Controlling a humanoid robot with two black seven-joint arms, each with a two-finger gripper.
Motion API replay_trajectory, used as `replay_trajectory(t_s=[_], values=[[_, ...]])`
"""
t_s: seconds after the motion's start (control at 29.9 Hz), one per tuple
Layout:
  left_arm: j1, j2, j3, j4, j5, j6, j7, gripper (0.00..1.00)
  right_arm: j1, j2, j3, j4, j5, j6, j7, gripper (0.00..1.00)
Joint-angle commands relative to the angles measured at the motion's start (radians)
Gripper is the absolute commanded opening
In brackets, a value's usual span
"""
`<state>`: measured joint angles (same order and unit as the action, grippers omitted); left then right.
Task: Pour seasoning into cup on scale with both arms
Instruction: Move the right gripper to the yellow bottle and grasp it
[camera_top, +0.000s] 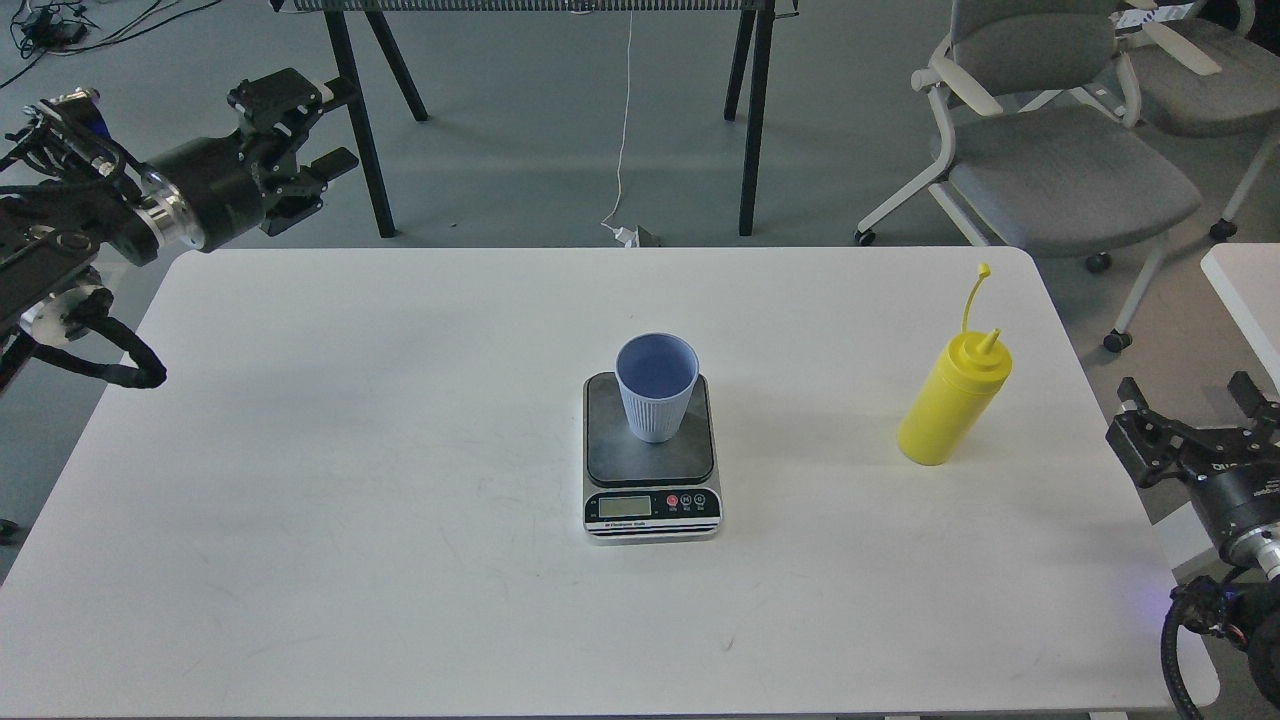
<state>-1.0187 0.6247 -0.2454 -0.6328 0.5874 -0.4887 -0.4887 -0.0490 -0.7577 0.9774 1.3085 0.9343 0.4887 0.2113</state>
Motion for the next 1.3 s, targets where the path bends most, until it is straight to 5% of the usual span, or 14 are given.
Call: replay_trajectory(t_s=[0.0, 0.77, 1.27], values=[[-0.001, -0.01, 0.0, 0.007, -0.001, 0.0, 0.0, 0.92, 0.0, 0.052, 0.0, -0.015, -0.067, 0.0, 0.0, 0.99], [0.006, -0.01, 0.0, 0.024, 0.0, 0.0, 0.0, 0.93, 0.049, 0.32, -0.013, -0.178, -0.319, 0.0, -0.007, 0.99], [0.02, -0.013, 0.0, 0.024, -0.001, 0.0, 0.0, 0.93, 0.107, 0.386, -0.038, -0.301, -0.37, 0.0, -0.012, 0.99]])
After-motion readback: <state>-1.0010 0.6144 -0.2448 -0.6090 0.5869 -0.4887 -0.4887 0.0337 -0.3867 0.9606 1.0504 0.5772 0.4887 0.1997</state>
